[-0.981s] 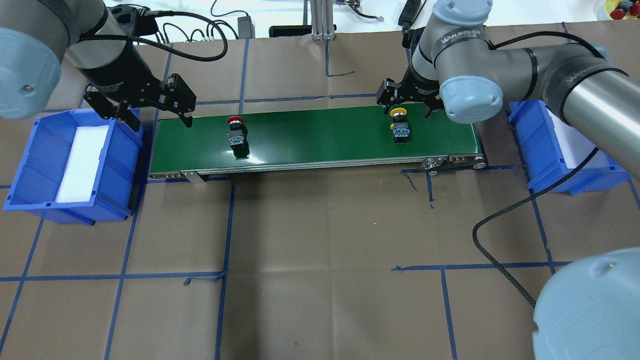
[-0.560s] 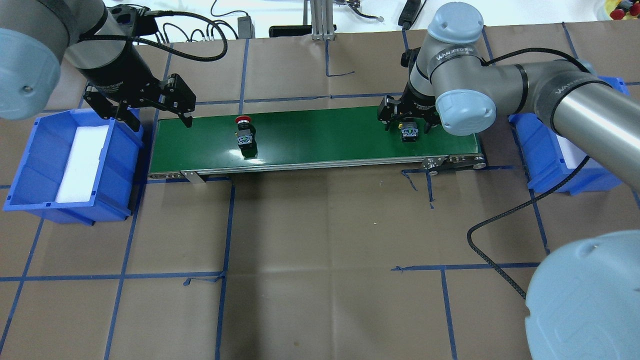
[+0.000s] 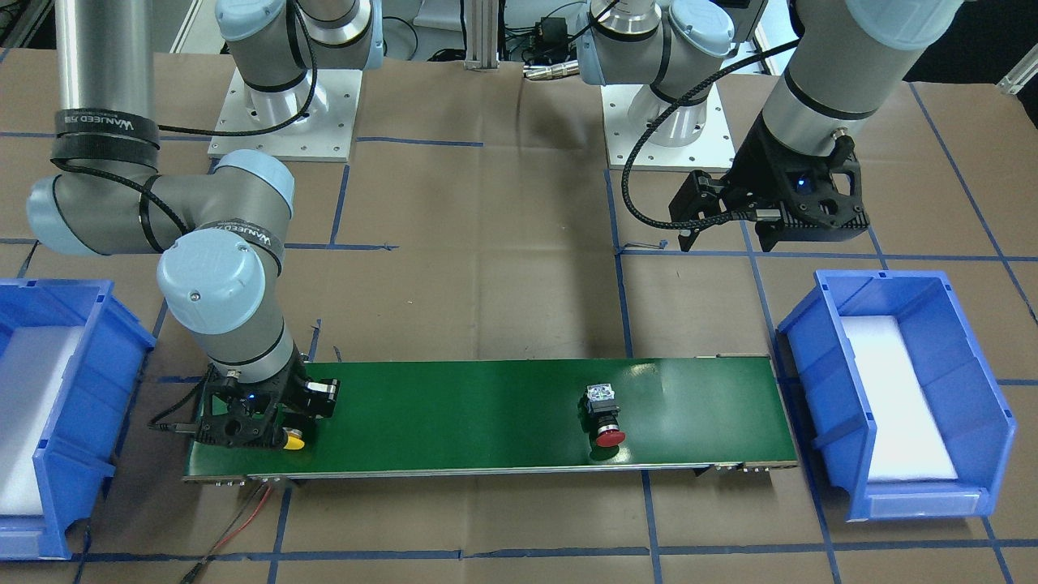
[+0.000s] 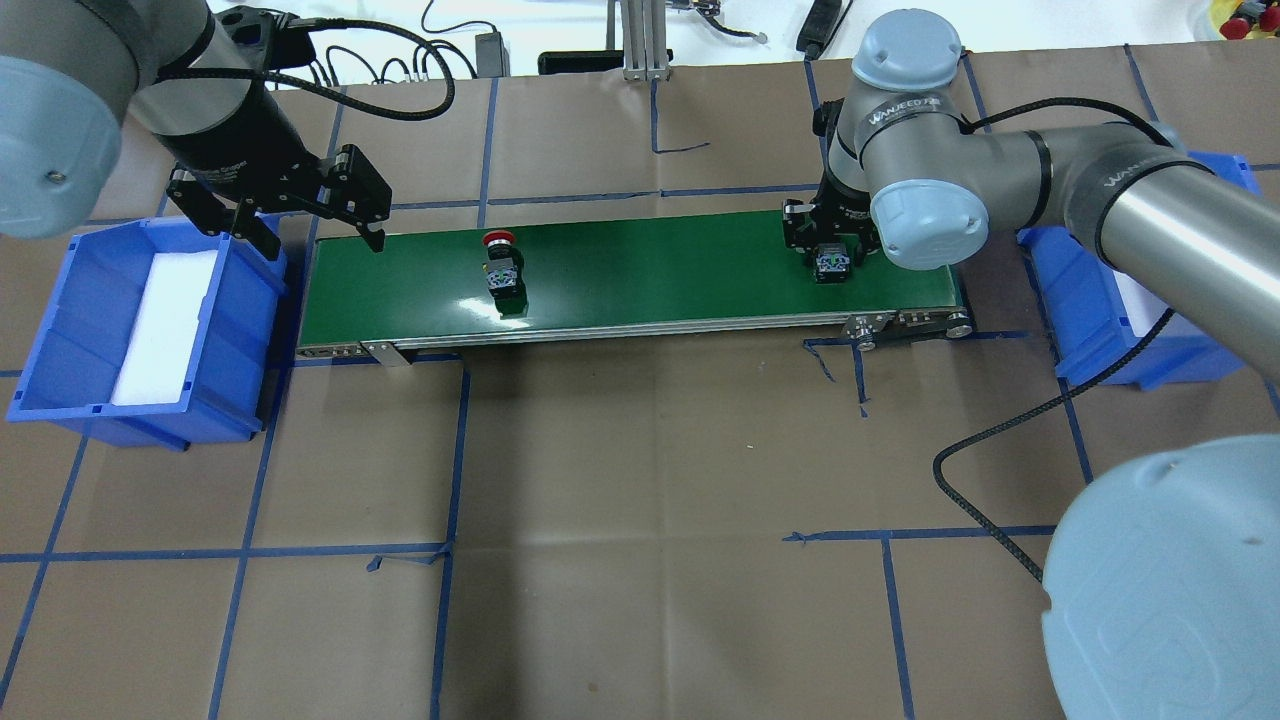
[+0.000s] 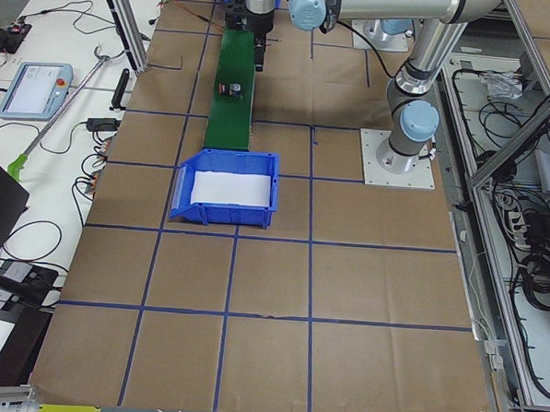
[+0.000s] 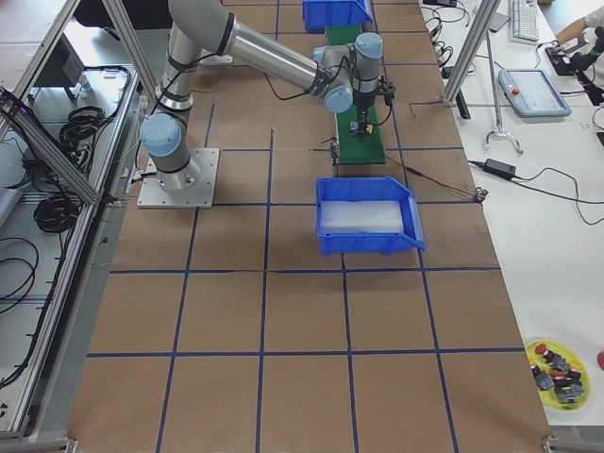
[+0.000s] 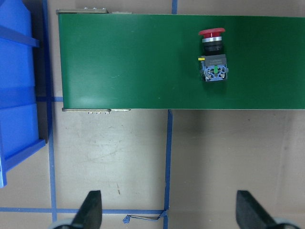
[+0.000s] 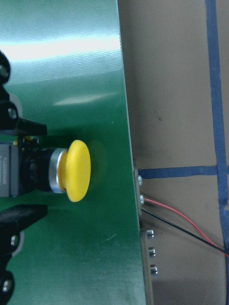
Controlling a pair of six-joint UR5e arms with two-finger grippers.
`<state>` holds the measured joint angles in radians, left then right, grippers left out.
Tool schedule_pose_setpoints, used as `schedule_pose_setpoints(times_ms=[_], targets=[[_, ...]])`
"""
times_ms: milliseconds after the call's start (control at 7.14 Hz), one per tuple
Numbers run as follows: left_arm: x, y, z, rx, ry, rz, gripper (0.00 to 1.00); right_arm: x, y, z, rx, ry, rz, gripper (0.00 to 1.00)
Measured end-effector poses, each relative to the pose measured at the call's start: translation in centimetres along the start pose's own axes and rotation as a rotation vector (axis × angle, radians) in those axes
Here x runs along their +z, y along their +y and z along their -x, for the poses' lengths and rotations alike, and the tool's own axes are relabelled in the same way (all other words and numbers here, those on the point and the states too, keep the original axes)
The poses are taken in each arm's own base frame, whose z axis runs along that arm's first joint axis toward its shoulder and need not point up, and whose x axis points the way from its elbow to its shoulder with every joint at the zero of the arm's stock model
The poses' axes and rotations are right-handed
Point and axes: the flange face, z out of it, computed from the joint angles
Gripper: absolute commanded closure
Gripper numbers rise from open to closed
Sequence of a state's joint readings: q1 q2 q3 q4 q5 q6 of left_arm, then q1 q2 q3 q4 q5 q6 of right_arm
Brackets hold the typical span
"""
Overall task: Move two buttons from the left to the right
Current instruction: 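Grasp the yellow button on the belt with the right gripper, then carry the yellow button with the right gripper into the far blue bin and release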
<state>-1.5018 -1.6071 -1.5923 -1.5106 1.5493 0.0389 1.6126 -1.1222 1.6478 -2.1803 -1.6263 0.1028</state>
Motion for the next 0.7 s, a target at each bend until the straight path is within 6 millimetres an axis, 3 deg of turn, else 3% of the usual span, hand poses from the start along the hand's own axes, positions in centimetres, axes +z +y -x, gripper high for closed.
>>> schedule_pose_setpoints(times_ms=[140, 420, 560, 700], targets=[[0.0, 0.0, 0.0, 0.001, 0.000, -0.001, 0.01, -0.7, -0.2, -0.2, -0.026, 0.005, -0.011, 0.95], [-0.1, 0.0, 0.0, 0.001, 0.000, -0.002, 0.01, -4.8, -0.6, -2.7, -0.067, 0.025, -0.042, 0.96], [-0.1, 0.0, 0.0, 0.001, 0.000, -0.003, 0.01, -7.4, -0.5, -5.5, -0.079, 0.036, -0.040, 0.96], [-0.1, 0.0, 0.0, 0.001, 0.000, -0.005, 0.01, -9.8, -0.2, -9.5, -0.091, 0.046, -0.039, 0.97]])
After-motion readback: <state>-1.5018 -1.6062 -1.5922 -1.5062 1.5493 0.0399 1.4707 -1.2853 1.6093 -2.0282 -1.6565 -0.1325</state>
